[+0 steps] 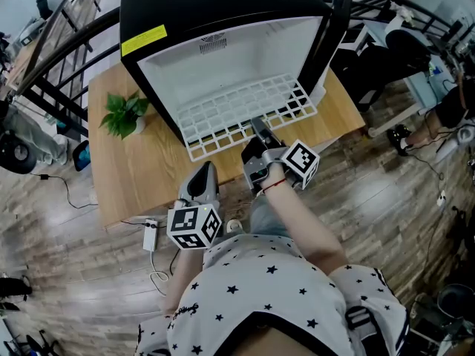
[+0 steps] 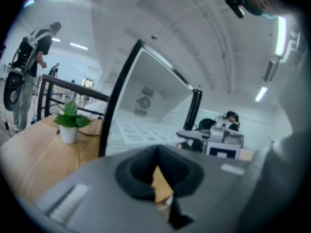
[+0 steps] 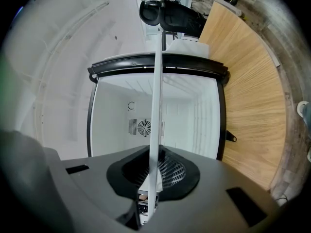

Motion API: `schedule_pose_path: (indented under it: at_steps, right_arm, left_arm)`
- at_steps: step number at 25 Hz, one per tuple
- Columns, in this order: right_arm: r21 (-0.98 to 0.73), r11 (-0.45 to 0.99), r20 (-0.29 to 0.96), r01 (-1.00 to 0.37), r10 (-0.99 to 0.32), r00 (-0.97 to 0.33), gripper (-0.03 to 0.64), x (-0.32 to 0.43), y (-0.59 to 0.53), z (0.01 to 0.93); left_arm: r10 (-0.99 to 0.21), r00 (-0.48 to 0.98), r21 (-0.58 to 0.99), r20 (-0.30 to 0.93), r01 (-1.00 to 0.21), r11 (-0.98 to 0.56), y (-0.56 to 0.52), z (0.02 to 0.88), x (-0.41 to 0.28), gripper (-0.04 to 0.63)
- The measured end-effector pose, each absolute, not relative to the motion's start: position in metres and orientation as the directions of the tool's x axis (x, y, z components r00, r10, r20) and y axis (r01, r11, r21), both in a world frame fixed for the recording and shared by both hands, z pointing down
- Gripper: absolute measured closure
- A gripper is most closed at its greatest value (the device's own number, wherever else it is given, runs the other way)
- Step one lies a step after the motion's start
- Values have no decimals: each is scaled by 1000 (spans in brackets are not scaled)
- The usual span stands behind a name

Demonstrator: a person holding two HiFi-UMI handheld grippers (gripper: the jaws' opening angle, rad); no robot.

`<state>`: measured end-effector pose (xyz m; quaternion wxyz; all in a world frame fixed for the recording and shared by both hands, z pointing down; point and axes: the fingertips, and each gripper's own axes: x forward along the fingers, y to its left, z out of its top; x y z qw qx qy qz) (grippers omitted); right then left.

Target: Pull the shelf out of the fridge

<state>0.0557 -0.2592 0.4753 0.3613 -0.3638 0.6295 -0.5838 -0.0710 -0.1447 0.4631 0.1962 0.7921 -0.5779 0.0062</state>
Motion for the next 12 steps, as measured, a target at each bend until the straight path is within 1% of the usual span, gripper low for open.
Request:
schedule_pose_path:
  at_steps: [12]
  right_arm:
    - [-998, 49, -22, -44, -879, -476, 578, 56, -257, 478]
  left_arm:
    - [-916, 328, 308, 230, -918, -251, -144, 462, -76, 588]
